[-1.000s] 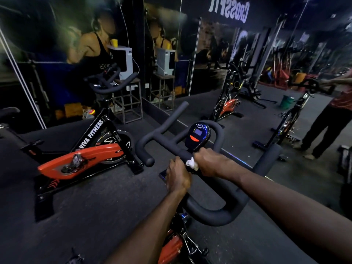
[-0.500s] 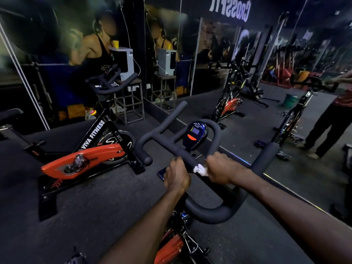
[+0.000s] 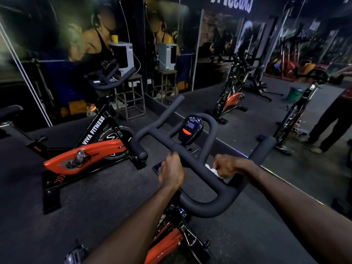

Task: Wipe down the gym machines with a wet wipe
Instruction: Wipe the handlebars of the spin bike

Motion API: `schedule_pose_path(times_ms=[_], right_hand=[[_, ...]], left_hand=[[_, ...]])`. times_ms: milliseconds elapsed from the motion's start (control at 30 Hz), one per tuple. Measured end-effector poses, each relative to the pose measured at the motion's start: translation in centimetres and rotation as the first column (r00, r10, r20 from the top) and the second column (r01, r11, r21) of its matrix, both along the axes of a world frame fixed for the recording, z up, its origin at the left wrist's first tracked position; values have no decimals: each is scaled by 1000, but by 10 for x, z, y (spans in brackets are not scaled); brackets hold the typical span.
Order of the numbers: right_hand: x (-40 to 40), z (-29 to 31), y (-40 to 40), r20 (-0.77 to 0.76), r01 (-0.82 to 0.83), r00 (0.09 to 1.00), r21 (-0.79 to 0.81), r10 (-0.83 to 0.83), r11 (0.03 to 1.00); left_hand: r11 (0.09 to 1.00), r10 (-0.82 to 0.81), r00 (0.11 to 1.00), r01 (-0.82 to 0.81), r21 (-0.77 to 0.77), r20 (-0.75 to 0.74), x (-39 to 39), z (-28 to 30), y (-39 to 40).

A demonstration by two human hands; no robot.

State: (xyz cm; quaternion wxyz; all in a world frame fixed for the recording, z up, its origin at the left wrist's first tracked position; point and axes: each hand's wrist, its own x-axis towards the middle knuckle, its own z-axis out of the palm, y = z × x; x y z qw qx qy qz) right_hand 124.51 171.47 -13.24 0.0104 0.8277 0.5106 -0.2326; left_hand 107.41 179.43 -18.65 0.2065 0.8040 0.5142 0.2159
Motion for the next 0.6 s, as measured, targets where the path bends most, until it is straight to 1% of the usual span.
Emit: schedule_pose_path(times_ms=[33, 100, 133, 200, 233, 267, 300, 333, 400, 433, 500, 567, 600], right_hand=[[2, 1, 5, 0, -6, 1000, 9, 6, 1000], [6, -1, 18, 26, -16, 1000, 93, 13, 996], [6, -4, 20, 33, -27, 999, 86, 24, 996], [9, -15, 19, 38, -83, 996, -50, 84, 995], [11, -17, 15, 66, -108, 991, -138, 118, 984], [18, -20, 13, 99, -91, 989, -214, 114, 973], [24, -20, 12, 111, -86, 987, -222, 113, 971], [30, -19, 14, 115, -82, 988, -181, 104, 980], [26, -15, 19, 166, -126, 975, -134, 147, 983], [18, -8, 19, 200, -171, 960, -133, 195, 976], [1, 4, 15, 216, -214, 942, -197, 256, 957], [-6, 15, 6, 184, -238, 935, -302, 302, 923], [-3, 18, 2, 180, -236, 937, -305, 299, 923]], left_hand=[[1000, -3, 1000, 3, 3, -8, 0, 0, 0], [1000, -3, 1000, 4, 6, -16, 0, 0, 1], [1000, -1, 1000, 1, 4, -17, 0, 0, 1], [1000, 6, 1000, -6, 2, -18, 0, 0, 0], [1000, 7, 1000, -7, 5, -20, 0, 0, 0], [1000, 10, 1000, -10, 8, -22, 0, -1, 1], [1000, 12, 1000, -12, 8, -26, 0, -1, 0], [1000, 16, 999, -16, 7, -28, 0, 0, 0], [1000, 17, 999, -17, 0, -37, 0, 2, 0], [1000, 15, 999, -15, -3, -40, -1, 3, 0], [1000, 19, 1000, -19, -3, -23, -1, 6, -3], [1000, 15, 1000, -15, 11, 10, -2, 12, -8], [1000, 5, 1000, -6, 27, 25, -2, 14, -10]])
